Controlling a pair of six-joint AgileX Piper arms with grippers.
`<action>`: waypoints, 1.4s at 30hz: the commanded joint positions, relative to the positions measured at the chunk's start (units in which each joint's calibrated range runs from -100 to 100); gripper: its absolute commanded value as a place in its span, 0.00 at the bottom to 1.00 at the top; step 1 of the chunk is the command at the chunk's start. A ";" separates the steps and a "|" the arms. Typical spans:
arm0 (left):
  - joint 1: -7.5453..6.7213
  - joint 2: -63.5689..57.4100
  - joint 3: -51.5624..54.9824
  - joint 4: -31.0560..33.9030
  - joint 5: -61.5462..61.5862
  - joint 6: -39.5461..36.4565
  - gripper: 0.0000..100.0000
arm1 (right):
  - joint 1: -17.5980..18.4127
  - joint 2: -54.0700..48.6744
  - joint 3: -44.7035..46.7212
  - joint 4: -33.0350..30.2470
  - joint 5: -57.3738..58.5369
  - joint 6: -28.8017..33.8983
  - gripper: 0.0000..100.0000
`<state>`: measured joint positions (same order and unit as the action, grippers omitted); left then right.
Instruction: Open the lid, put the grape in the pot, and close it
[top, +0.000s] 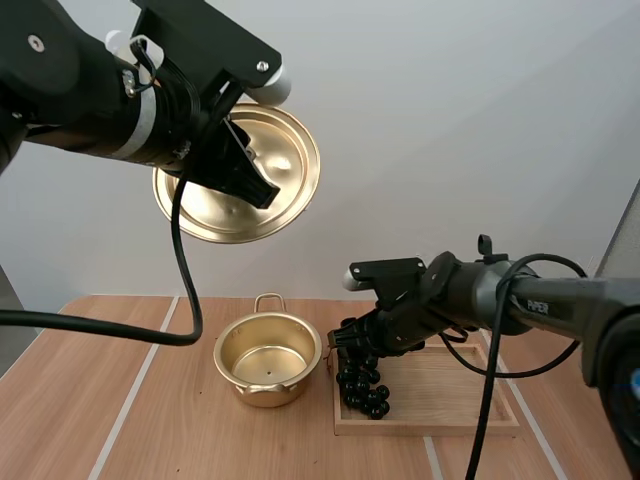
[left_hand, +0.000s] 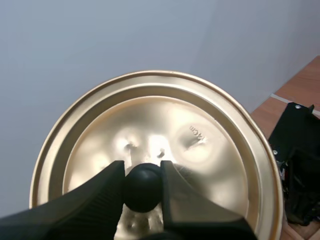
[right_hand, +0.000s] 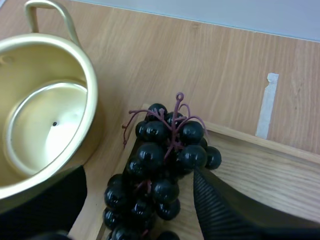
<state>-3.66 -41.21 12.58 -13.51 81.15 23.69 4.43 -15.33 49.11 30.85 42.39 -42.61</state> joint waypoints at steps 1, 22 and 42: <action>-0.29 -0.12 -0.54 0.00 2.13 -1.09 0.00 | 0.07 4.86 -1.18 0.19 -4.08 -0.97 1.00; -0.29 -0.24 -0.54 0.05 2.13 -2.12 0.00 | 3.15 15.13 -1.18 -6.82 -10.71 -1.41 0.07; -0.29 -2.63 -14.59 0.05 2.13 -3.07 0.00 | 3.40 -8.37 -2.56 -8.16 -8.77 -1.40 0.00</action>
<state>-3.66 -42.32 1.44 -13.26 84.08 21.41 7.32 -18.16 47.56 21.64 34.60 -43.02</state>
